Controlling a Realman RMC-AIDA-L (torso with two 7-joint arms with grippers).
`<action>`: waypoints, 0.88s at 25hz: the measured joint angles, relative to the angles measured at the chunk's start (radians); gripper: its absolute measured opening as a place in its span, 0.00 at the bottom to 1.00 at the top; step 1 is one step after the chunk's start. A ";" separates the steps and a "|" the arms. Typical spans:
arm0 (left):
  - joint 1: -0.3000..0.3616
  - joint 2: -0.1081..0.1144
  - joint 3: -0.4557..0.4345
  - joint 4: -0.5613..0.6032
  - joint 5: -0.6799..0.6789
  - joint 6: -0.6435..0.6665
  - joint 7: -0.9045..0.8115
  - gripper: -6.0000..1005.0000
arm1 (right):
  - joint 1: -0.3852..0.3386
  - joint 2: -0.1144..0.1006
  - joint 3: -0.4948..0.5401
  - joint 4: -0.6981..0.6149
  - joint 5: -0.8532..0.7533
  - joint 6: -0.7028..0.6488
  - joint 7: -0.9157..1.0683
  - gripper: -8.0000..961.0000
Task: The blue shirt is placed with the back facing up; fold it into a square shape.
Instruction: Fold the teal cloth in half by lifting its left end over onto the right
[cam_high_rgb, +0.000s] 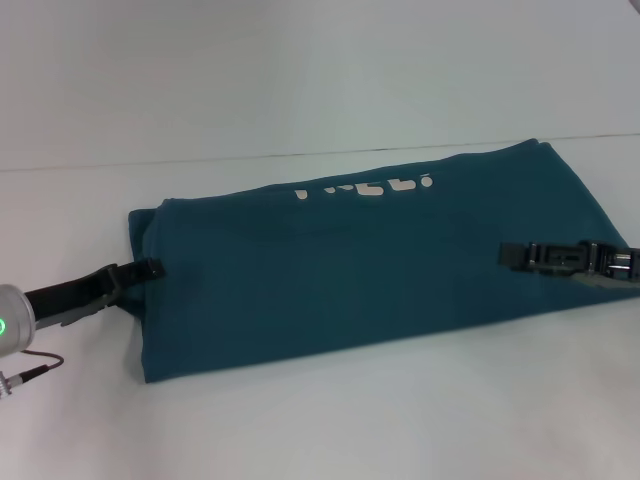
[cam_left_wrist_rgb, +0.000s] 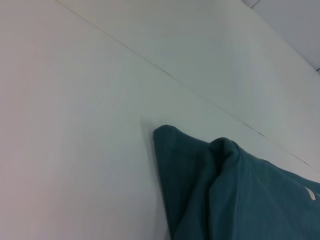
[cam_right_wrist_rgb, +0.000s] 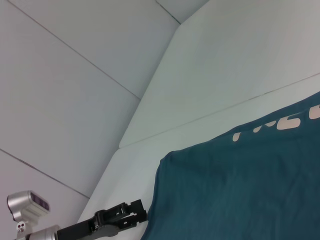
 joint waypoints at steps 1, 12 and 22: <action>0.000 0.000 0.000 0.000 0.000 0.000 0.000 0.87 | 0.001 0.000 0.000 0.000 0.000 0.000 0.000 0.55; 0.004 0.002 -0.001 0.012 0.019 -0.007 -0.007 0.87 | -0.005 0.000 0.000 0.001 0.000 0.000 0.003 0.55; 0.004 0.002 0.001 0.005 0.036 -0.014 -0.011 0.87 | -0.006 0.001 0.002 0.002 0.000 0.000 0.002 0.55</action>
